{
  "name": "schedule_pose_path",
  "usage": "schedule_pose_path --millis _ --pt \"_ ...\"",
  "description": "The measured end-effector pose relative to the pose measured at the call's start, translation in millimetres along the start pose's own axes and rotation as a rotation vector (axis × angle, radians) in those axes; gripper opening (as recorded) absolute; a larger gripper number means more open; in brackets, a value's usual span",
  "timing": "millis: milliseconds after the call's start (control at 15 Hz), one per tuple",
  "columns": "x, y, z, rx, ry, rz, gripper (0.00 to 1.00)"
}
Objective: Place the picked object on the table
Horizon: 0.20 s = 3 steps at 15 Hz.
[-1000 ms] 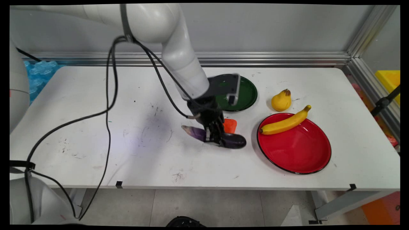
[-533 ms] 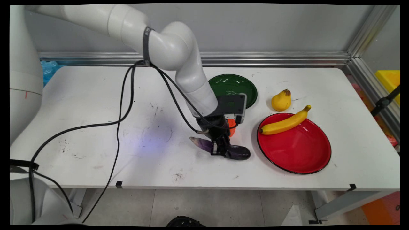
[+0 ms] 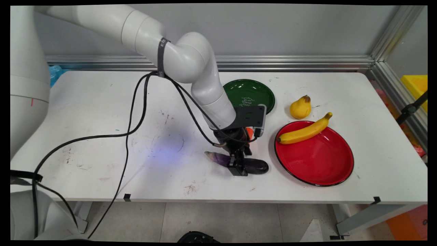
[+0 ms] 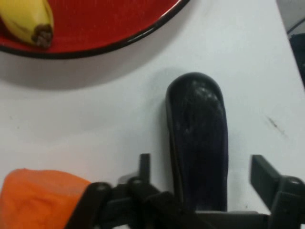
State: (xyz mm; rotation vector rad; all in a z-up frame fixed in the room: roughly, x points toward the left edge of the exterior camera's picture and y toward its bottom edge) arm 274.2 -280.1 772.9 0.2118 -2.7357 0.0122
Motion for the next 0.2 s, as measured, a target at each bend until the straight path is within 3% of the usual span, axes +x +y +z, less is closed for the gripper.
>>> schedule_pose_path --millis 200 --pt "1.0 3.5 -13.5 0.004 0.012 0.005 1.00"
